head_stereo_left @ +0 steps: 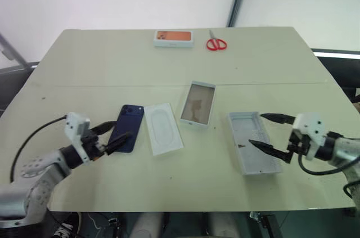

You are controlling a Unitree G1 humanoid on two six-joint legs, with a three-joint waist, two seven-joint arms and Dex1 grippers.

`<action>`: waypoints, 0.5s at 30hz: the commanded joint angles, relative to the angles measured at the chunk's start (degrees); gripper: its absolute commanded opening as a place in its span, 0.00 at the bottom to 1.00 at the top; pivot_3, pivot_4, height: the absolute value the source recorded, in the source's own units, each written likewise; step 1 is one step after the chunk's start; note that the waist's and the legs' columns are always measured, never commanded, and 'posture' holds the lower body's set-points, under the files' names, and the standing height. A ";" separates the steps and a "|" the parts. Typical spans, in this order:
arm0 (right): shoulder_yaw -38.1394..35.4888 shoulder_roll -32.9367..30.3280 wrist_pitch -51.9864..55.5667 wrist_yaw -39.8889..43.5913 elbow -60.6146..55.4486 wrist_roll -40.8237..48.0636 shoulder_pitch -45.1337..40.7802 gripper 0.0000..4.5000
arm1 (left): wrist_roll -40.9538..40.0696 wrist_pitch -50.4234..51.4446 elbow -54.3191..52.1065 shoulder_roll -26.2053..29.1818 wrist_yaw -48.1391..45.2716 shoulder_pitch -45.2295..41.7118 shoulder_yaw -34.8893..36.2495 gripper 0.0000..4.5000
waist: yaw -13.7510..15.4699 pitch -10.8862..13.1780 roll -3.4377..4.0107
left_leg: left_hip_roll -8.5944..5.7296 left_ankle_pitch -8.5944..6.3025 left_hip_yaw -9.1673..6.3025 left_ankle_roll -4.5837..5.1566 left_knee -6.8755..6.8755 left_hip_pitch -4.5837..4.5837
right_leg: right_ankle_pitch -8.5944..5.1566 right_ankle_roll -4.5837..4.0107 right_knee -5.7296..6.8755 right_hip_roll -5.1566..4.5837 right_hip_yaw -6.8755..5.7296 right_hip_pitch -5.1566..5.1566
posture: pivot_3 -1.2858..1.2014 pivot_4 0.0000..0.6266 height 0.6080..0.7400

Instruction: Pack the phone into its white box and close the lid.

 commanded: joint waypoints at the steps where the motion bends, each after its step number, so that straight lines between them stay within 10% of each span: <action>1: 2.90 -0.38 1.70 -0.40 -2.77 0.94 -4.37 1.00 | -3.66 8.54 -4.29 0.10 5.66 -1.18 -2.33 1.00 | 0.00 0.00 0.00 | 0.00 0.00 0.00 0.00 0.00 0.00 | 0.00 0.00 0.00 0.01 -0.01 0.00 | 0.52 0.24 1.00; 15: 7.93 1.77 0.48 -1.53 -0.38 -0.72 -8.53 1.00 | -16.85 27.36 -2.83 -11.05 25.93 -8.98 -2.83 1.00 | 0.00 0.02 -0.04 | -0.06 0.01 -0.04 0.00 0.07 -0.02 | 0.02 0.04 0.10 0.07 -0.06 -0.01 | 0.52 0.24 1.00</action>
